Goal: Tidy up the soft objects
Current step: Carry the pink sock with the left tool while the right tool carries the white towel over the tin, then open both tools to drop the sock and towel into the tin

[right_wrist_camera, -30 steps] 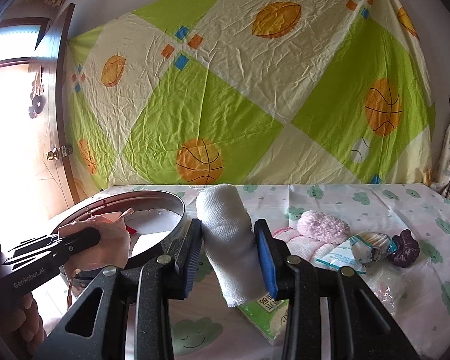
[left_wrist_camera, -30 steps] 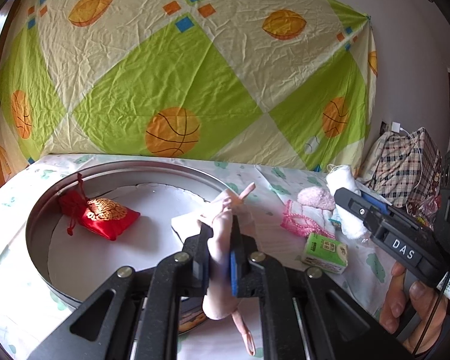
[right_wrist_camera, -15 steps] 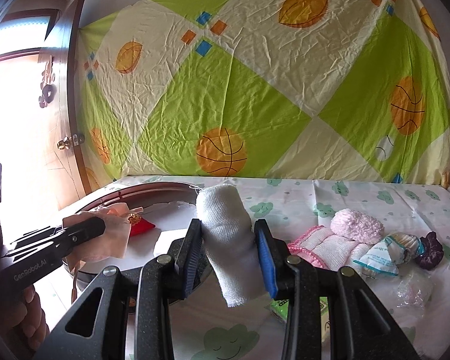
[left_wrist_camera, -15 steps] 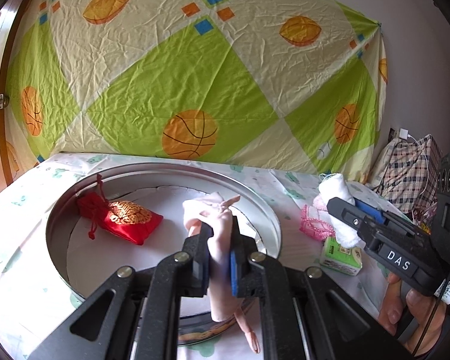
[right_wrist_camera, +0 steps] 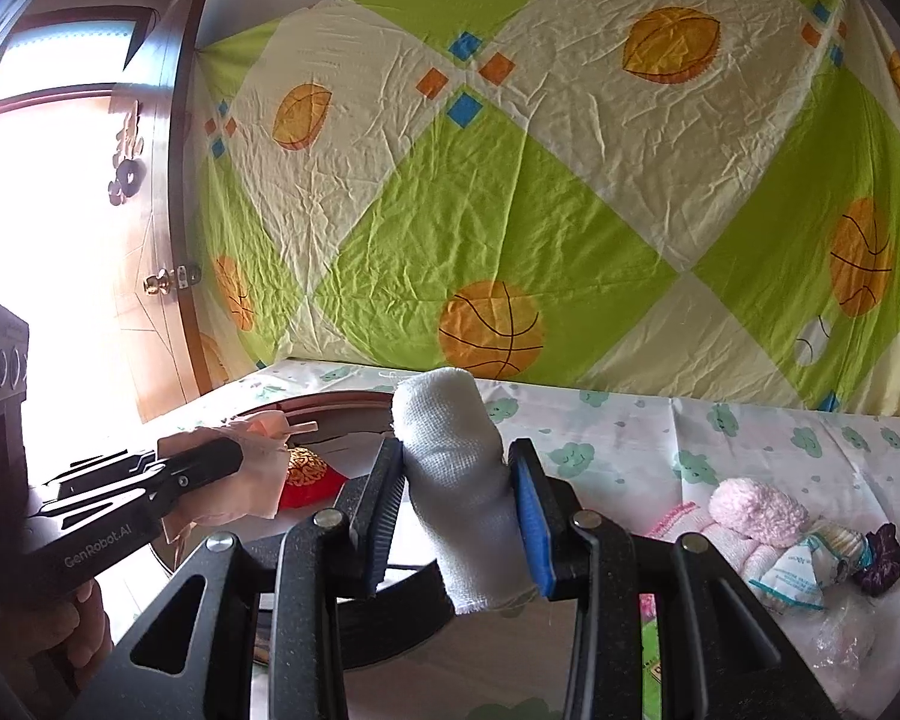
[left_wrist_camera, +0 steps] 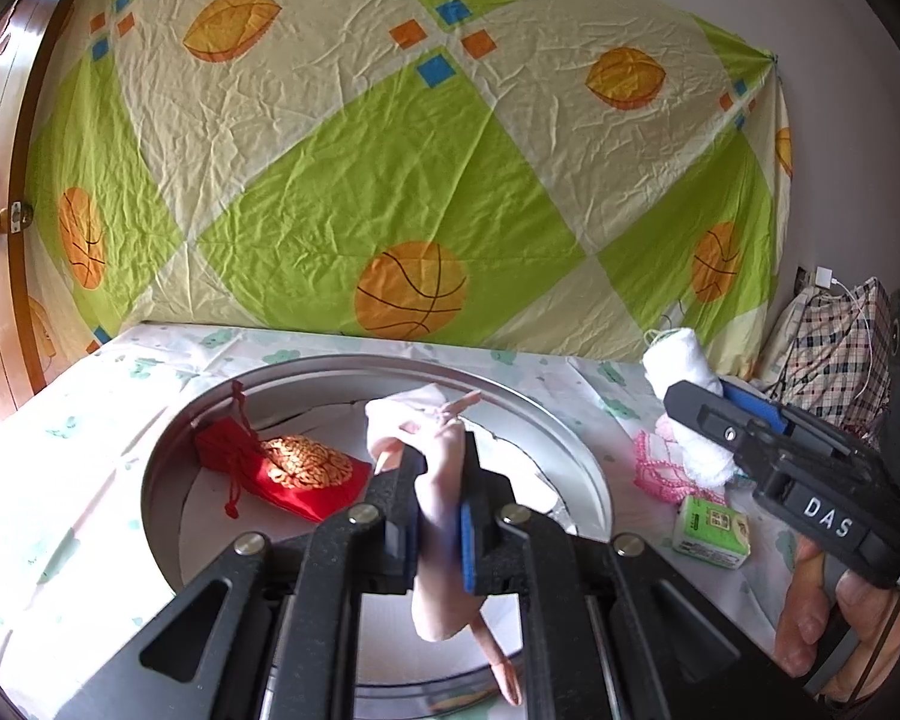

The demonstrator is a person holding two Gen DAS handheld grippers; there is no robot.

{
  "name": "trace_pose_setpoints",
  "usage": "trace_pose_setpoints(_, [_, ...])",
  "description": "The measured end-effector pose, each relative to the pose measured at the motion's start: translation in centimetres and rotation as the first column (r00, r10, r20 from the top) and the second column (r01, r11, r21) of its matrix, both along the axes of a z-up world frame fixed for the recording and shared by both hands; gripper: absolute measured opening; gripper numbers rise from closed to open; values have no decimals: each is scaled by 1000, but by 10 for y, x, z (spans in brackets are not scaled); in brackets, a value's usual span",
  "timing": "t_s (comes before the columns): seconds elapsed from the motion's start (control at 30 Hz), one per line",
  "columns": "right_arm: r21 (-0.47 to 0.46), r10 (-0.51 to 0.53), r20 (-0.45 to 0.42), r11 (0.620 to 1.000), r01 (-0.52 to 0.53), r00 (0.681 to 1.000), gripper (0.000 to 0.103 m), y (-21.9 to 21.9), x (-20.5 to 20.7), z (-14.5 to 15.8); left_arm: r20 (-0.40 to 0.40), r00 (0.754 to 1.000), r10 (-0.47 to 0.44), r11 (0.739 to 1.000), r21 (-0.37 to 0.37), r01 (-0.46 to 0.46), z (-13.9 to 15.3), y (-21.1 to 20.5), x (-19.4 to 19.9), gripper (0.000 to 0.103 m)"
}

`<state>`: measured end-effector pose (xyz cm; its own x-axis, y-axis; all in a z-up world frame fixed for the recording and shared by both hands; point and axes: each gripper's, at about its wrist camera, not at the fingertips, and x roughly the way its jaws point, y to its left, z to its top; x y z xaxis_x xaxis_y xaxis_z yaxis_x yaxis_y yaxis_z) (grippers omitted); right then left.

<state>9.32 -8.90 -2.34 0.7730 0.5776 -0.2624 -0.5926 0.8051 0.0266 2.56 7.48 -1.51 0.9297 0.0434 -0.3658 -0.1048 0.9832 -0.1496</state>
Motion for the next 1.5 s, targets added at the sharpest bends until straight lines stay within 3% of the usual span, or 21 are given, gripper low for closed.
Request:
trace_pose_setpoints(0.4, [-35, 84, -50, 996, -86, 995, 38, 48, 28, 10, -48, 998, 37, 999, 1, -37, 2, 38, 18, 7])
trace_pose_setpoints(0.73, [-108, 99, -155, 987, -117, 983, 39, 83, 61, -1, -125, 991, 38, 999, -5, -39, -5, 48, 40, 7])
trace_pose_setpoints(1.37, [-162, 66, -231, 981, -106, 971, 39, 94, 81, -19, -251, 967, 36, 999, -23, -43, -29, 59, 57, 8])
trace_pose_setpoints(1.43, [-158, 50, -215, 984, -85, 975, 47, 91, 80, -18, -255, 966, 38, 999, -19, -44, -30, 59, 57, 9])
trace_pose_setpoints(1.5, [-146, 51, -215, 986, -84, 975, 66, 89, 80, -17, -260, 965, 38, 999, -19, -45, -31, 60, 58, 14])
